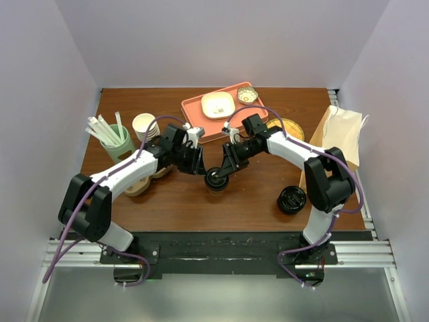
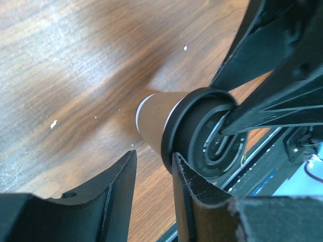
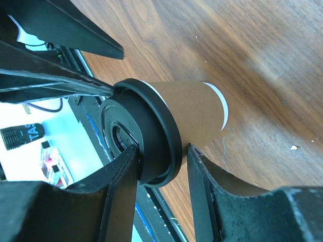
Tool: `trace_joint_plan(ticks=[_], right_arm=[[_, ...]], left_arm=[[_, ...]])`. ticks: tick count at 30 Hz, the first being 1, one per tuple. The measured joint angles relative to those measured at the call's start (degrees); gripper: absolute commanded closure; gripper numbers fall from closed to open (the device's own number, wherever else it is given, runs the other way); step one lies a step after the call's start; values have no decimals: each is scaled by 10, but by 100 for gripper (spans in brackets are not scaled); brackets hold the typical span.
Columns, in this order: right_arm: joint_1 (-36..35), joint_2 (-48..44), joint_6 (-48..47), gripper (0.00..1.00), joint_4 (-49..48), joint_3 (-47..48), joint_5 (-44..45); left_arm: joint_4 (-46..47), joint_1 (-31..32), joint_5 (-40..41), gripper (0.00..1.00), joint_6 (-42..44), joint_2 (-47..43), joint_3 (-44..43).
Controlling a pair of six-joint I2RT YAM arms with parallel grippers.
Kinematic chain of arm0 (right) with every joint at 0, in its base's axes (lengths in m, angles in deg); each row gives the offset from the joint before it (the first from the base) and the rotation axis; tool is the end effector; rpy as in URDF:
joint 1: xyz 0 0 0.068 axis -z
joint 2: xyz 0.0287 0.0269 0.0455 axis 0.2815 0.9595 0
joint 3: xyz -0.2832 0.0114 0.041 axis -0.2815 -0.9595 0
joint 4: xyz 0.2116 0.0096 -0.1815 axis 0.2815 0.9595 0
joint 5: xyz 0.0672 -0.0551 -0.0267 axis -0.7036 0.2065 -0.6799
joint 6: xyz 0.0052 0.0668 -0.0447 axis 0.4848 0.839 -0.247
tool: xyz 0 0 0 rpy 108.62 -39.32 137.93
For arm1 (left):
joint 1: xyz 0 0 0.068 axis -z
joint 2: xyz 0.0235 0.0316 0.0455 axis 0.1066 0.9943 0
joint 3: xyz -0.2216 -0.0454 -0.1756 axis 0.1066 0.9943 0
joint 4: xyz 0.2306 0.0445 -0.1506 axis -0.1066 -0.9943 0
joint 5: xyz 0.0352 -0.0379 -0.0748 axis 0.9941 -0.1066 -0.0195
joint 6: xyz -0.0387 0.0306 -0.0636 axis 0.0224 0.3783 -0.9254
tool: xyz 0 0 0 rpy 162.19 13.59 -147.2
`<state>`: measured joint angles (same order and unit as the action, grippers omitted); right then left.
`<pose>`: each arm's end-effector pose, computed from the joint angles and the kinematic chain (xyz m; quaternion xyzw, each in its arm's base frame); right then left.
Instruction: Pack the takeout coffee
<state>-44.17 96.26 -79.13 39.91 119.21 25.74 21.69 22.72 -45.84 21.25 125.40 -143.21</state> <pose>0.3308 0.2298 0.1822 -0.2520 0.8700 0.4141 0.0897 0.2906 -0.1918 0.2082 0.1380 0.9166 -0.3089 0.2131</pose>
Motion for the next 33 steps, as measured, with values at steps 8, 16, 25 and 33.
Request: trace_joint_plan(ticks=[8,16,25,33], right_arm=[[0,0,0,58,1,0,0],[1,-2,6,59,-11,-9,0],[3,-10,23,59,-40,-29,0],[0,-9,21,46,-12,-9,16]], left_arm=[[20,-1,-4,62,2,2,10],[10,-1,4,65,-10,23,1],[66,42,91,65,-62,-19,61],[70,80,161,63,-104,-52,75]])
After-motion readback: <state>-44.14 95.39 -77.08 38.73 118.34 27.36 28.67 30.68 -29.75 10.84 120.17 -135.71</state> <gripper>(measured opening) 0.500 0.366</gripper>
